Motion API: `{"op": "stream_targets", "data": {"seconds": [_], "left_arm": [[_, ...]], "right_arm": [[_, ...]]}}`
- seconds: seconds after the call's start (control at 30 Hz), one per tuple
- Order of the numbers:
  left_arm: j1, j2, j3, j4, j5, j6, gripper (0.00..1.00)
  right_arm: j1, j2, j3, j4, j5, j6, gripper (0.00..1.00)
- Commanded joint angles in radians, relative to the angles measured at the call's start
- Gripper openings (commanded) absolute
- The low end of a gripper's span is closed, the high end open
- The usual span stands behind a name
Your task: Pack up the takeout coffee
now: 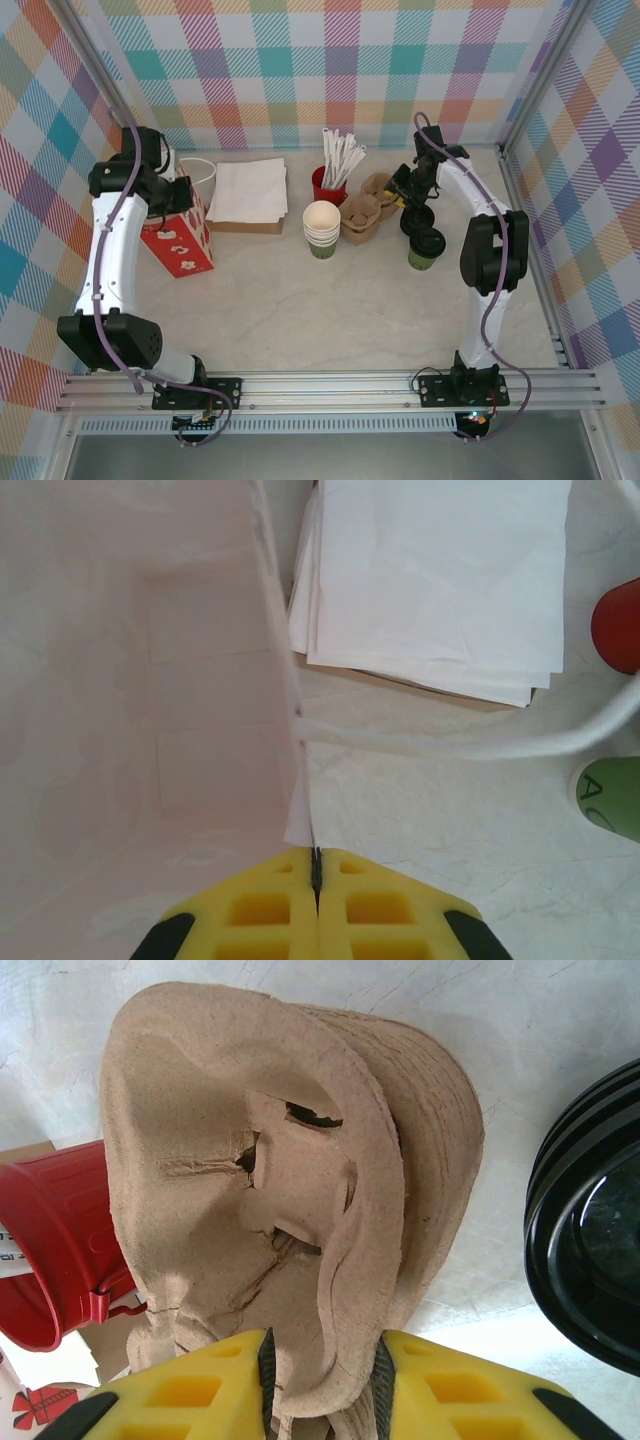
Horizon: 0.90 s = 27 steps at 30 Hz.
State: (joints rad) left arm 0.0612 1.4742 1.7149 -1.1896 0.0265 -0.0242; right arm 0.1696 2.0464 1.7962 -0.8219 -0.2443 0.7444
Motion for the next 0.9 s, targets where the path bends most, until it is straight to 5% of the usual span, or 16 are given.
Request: {"op": "stream_targets", "data": {"seconds": [0.0,0.47,0.87], "left_arm": [[-0.007,-0.055,-0.005,-0.050,-0.020,0.018,0.02],[-0.165,-0.193,0.020,-0.177,-0.123,-0.033,0.00],[-0.470,-0.277,0.069,-0.240,-0.206,-0.151,0.00]], "right_arm": [[-0.007,0.006,-0.009,0.015,-0.003,0.004,0.32],[-0.007,-0.004,-0.029,0.036,-0.006,0.020,0.16],[-0.006,-0.120,-0.115,0.120,-0.024,0.040,0.10]]}}
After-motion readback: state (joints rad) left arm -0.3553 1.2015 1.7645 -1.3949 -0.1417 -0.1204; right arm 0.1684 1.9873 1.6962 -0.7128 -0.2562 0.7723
